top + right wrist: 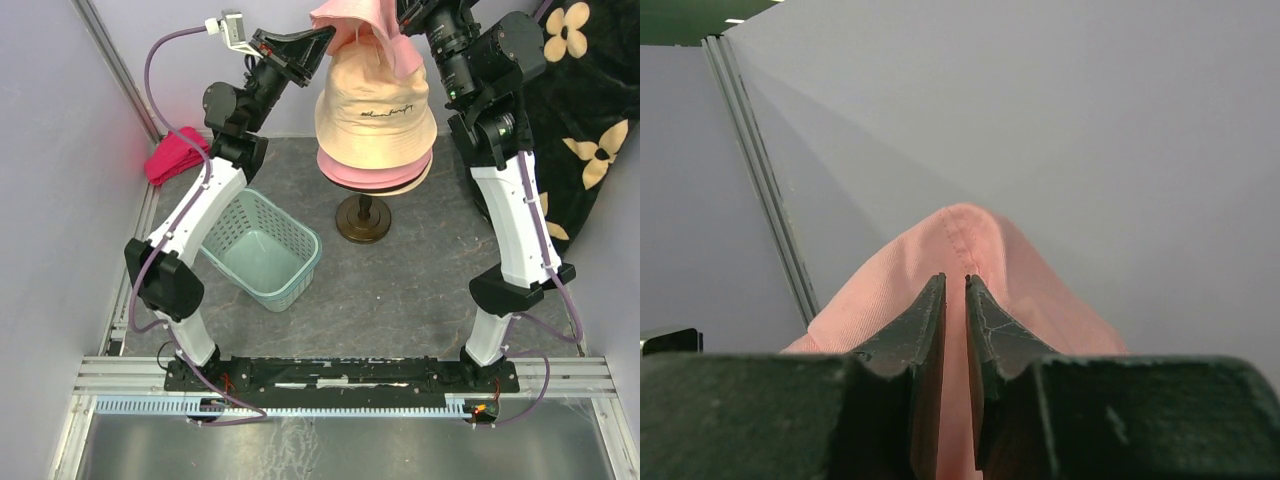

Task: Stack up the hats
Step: Stack the hat on the hat.

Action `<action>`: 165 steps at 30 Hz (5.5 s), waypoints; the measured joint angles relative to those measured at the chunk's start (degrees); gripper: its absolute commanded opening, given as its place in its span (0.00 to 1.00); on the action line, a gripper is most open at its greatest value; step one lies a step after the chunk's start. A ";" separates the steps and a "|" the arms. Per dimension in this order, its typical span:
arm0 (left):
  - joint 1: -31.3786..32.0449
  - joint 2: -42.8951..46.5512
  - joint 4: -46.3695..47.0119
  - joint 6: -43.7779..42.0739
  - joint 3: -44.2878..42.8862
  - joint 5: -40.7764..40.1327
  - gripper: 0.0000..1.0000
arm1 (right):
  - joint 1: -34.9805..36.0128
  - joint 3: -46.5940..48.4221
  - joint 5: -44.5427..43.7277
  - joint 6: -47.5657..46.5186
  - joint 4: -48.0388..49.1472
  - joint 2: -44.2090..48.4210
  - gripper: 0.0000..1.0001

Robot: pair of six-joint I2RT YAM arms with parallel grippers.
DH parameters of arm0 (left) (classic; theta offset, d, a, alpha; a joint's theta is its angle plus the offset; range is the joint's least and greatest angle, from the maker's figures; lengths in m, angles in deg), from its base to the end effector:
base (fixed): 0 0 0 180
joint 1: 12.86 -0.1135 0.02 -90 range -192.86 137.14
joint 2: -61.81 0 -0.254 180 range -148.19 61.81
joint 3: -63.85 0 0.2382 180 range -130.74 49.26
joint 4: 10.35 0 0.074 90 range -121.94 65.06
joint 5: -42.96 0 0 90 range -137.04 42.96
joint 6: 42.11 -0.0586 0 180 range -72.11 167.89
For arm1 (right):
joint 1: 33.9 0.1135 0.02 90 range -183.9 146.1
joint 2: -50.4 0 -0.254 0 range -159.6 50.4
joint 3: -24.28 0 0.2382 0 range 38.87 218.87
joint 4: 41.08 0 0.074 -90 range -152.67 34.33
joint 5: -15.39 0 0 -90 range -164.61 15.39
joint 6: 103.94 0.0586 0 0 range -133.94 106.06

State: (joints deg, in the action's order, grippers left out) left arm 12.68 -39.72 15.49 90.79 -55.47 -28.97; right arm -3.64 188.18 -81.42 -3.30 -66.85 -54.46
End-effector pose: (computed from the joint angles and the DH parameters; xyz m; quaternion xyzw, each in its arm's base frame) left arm 0.3454 -0.1852 0.5247 0.0840 0.4061 -0.5617 0.7159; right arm 0.2783 0.1543 0.6358 -0.0293 0.4762 0.2805 0.8329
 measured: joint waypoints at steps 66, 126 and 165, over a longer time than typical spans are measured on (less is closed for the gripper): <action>2.93 8.76 -7.65 -13.03 6.60 -2.95 0.03 | -13.90 -48.37 2.73 54.84 -0.96 27.21 0.58; 3.21 9.42 -8.59 -15.96 7.06 -3.10 0.03 | -16.06 -56.28 18.25 73.90 11.69 23.34 0.20; 3.58 20.06 -4.28 -19.41 25.44 -17.75 0.03 | -27.28 -58.66 21.51 82.82 15.63 25.09 0.02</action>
State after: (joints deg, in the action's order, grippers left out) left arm 16.27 -19.66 11.20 71.38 -30.03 -46.72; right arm -30.92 129.52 -59.91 79.51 -51.22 -29.37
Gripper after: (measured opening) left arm 0.053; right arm 0.037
